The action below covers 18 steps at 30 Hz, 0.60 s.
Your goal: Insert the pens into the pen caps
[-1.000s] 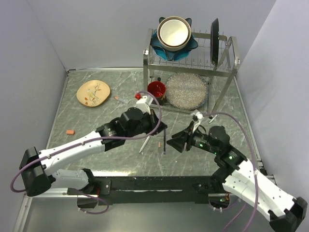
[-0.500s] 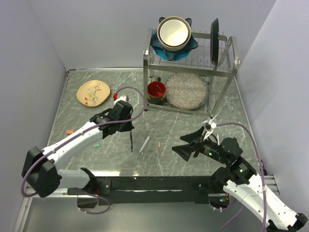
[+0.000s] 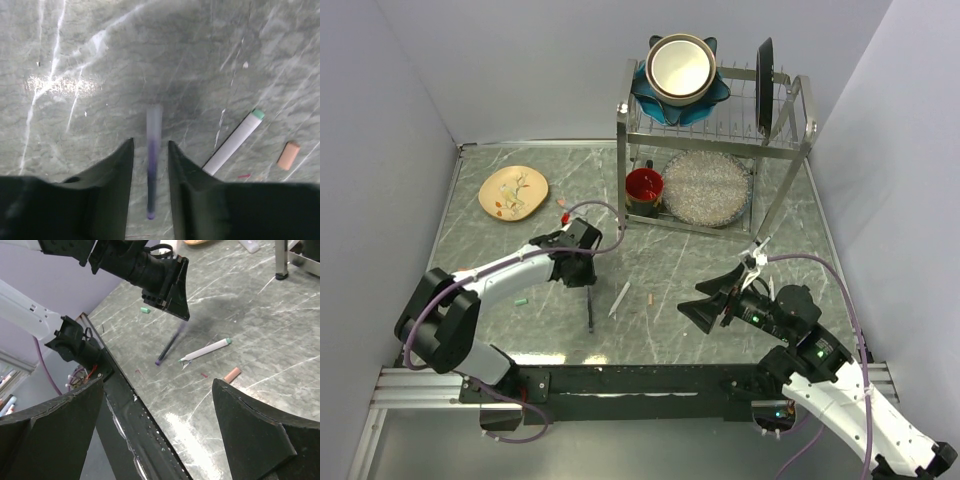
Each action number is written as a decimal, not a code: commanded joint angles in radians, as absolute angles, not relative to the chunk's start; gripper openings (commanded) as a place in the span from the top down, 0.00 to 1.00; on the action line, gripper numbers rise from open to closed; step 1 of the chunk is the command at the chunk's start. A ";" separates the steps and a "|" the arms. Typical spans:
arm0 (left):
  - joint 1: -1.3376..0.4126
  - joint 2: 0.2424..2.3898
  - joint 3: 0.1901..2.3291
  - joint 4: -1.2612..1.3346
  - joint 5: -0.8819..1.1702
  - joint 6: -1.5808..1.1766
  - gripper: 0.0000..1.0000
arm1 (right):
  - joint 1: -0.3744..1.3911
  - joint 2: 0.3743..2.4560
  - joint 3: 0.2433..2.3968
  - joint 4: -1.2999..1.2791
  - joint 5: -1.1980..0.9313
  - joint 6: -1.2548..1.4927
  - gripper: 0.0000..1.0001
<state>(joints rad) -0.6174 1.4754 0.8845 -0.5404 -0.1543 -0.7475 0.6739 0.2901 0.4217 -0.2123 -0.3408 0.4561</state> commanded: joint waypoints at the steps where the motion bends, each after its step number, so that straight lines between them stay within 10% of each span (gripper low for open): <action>1: -0.597 1.456 0.881 -0.521 -0.169 -0.776 0.56 | 0.670 0.273 0.462 -0.225 -0.301 0.465 0.04; 13: -0.450 1.359 1.077 -0.739 -0.474 -1.160 0.15 | 0.670 0.235 0.453 -0.250 -0.288 0.486 0.05; 18: -0.364 1.456 1.216 -0.748 -0.364 -1.259 0.19 | 0.670 0.216 0.460 -0.278 -0.259 0.494 0.05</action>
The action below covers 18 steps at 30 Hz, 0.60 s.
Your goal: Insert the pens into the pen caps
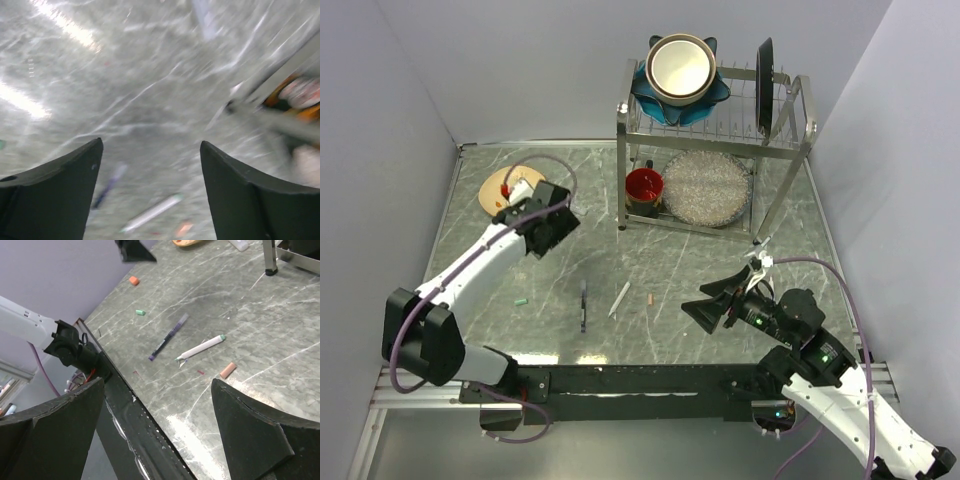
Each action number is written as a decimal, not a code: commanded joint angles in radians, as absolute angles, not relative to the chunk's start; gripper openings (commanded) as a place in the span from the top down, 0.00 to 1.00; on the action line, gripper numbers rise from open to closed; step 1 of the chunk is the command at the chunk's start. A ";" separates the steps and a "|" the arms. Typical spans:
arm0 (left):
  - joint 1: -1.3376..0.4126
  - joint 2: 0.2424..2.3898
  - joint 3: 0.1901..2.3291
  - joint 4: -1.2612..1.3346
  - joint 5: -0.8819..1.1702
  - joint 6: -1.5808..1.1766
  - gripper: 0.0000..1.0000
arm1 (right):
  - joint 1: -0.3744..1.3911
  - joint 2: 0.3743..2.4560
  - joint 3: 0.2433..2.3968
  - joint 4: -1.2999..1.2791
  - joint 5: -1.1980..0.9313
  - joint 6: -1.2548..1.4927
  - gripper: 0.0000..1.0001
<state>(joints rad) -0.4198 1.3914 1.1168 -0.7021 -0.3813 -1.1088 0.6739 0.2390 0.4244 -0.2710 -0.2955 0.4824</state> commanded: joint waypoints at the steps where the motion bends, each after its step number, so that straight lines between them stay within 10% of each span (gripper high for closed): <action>1: -0.356 1.482 1.247 -0.784 -0.350 -1.272 0.20 | 0.670 0.213 0.462 -0.278 -0.258 0.500 0.05; 18: -0.238 2.132 1.942 -1.046 -0.344 -1.376 0.27 | 0.669 0.209 0.476 -0.244 -0.295 0.511 0.08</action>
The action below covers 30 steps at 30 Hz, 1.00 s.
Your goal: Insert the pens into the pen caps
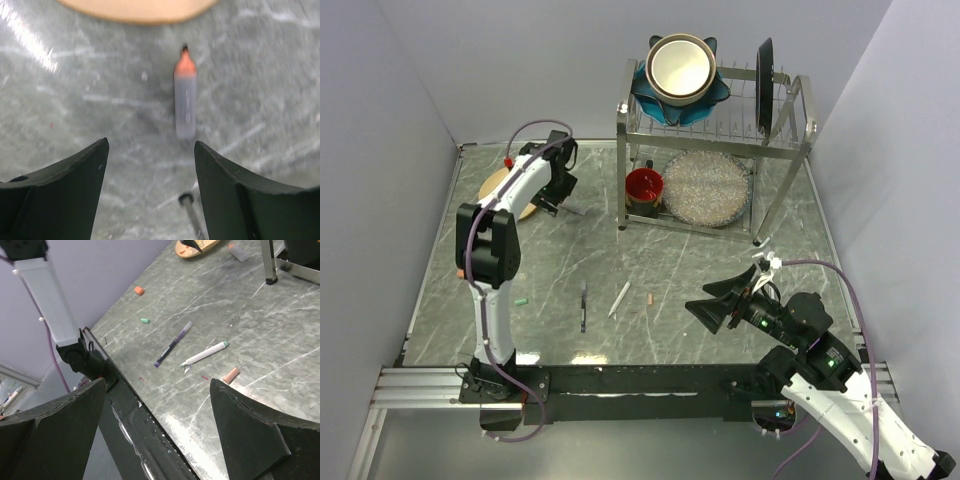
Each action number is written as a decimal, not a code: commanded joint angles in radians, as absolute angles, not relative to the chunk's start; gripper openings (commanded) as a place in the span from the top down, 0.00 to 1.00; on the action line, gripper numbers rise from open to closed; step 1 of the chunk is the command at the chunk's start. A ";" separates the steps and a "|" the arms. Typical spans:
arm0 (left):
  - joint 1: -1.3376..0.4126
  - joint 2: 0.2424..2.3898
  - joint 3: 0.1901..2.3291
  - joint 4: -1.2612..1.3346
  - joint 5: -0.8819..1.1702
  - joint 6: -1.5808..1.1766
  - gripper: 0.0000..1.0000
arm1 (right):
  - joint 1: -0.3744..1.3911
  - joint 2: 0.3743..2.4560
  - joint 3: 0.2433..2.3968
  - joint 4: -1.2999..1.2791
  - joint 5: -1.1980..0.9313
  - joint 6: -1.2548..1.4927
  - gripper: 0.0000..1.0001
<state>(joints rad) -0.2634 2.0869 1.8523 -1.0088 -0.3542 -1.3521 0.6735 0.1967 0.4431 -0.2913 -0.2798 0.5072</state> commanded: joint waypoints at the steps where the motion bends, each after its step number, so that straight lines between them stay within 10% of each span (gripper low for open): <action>1: -0.235 2.160 1.963 -1.033 -0.342 -1.371 0.27 | 0.669 0.219 0.477 -0.242 -0.295 0.511 0.09; 30: -0.232 2.362 2.036 -0.980 -0.334 -1.287 0.42 | 0.670 0.265 0.506 -0.210 -0.299 0.512 0.10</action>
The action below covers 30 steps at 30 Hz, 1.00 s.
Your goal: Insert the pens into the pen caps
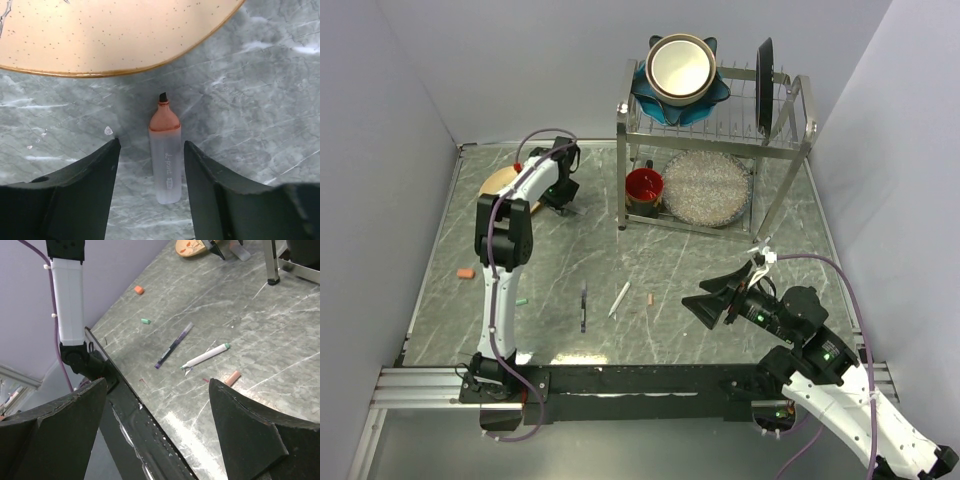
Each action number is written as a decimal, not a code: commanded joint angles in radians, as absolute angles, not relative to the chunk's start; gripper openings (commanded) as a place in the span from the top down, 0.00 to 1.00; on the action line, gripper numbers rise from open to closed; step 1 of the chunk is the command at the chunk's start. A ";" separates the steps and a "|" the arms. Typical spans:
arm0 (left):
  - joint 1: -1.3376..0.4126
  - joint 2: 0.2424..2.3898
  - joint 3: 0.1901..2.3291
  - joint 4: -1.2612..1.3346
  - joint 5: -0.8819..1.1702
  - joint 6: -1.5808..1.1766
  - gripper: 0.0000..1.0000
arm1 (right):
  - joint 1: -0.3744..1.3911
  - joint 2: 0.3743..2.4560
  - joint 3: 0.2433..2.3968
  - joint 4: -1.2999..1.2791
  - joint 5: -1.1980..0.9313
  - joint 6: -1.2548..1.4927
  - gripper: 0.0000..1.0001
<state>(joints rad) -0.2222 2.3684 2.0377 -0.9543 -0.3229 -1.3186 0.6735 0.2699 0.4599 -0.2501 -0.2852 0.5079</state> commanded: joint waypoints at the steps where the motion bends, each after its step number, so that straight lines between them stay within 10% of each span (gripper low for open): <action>1: -0.236 2.356 2.028 -0.983 -0.337 -1.282 0.43 | 0.670 0.265 0.506 -0.209 -0.301 0.514 0.10; 10: -0.253 2.229 1.806 -0.982 -0.390 -1.256 0.58 | 0.670 0.256 0.514 -0.233 -0.307 0.531 0.11; 18: -0.265 1.910 1.266 -0.697 -0.285 -1.221 0.98 | 0.672 0.230 0.520 -0.273 -0.291 0.537 0.11; 30: -0.495 1.502 1.069 -0.644 -0.336 -1.160 0.99 | 0.684 0.392 0.434 -0.149 -0.287 0.609 0.12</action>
<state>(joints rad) -0.4206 1.6562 1.0821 -0.6594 -0.3130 -1.1877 0.6739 0.3115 0.4484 -0.2501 -0.2966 0.5838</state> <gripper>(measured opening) 0.123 0.887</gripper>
